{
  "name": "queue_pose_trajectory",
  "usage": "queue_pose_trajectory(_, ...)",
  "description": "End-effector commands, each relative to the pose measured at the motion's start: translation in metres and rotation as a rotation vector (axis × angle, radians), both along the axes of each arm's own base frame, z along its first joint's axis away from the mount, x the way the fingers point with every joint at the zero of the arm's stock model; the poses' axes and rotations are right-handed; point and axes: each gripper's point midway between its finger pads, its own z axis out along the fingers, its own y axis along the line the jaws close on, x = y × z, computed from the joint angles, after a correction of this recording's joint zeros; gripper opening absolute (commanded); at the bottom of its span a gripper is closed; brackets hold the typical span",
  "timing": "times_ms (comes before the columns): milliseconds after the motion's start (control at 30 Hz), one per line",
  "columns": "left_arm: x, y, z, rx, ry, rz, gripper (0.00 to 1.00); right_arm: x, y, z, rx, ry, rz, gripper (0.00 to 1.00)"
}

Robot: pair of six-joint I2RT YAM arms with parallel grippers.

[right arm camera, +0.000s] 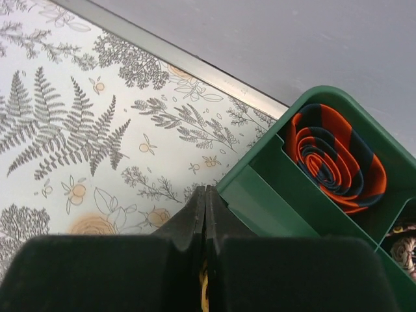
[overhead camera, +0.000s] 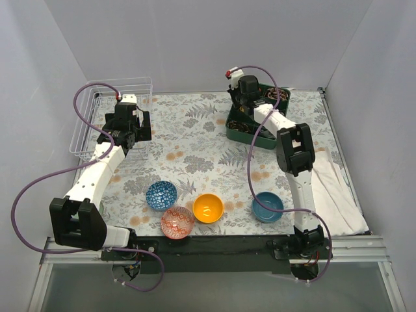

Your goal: Load the bowls into the dish rack

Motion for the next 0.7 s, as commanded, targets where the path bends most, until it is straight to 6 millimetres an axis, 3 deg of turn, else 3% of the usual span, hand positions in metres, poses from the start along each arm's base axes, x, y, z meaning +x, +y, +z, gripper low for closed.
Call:
queue_pose_trajectory(0, 0.003, -0.001, 0.015, -0.023, -0.050, 0.004, 0.98, -0.023, -0.019, -0.008, -0.074, 0.080, 0.087, 0.01)
queue_pose_trajectory(133, 0.006, -0.002, 0.017, -0.026, -0.054, 0.001, 0.98, -0.036, -0.013, 0.018, -0.042, 0.060, 0.148, 0.01)
queue_pose_trajectory(167, 0.007, -0.002, 0.019, -0.027, -0.058, 0.000, 0.98, -0.043, -0.007, 0.018, -0.020, 0.072, 0.188, 0.01)
queue_pose_trajectory(200, 0.007, -0.002, 0.019, -0.028, -0.060, 0.000, 0.98, -0.048, -0.003, 0.036, 0.000, 0.048, 0.211, 0.01)
queue_pose_trajectory(267, 0.009, -0.002, 0.021, -0.027, -0.063, -0.001, 0.98, -0.064, 0.009, 0.040, 0.040, 0.057, 0.289, 0.01)
queue_pose_trajectory(300, 0.009, -0.002, 0.021, -0.026, -0.062, -0.002, 0.98, -0.074, 0.016, 0.052, 0.052, 0.045, 0.317, 0.01)
queue_pose_trajectory(467, 0.008, -0.001, 0.020, -0.017, -0.059, 0.000, 0.98, -0.127, 0.025, 0.048, 0.060, 0.131, 0.441, 0.01)
queue_pose_trajectory(667, 0.008, 0.001, 0.015, -0.008, -0.047, 0.004, 0.98, -0.183, 0.008, 0.040, 0.014, 0.199, 0.507, 0.01)
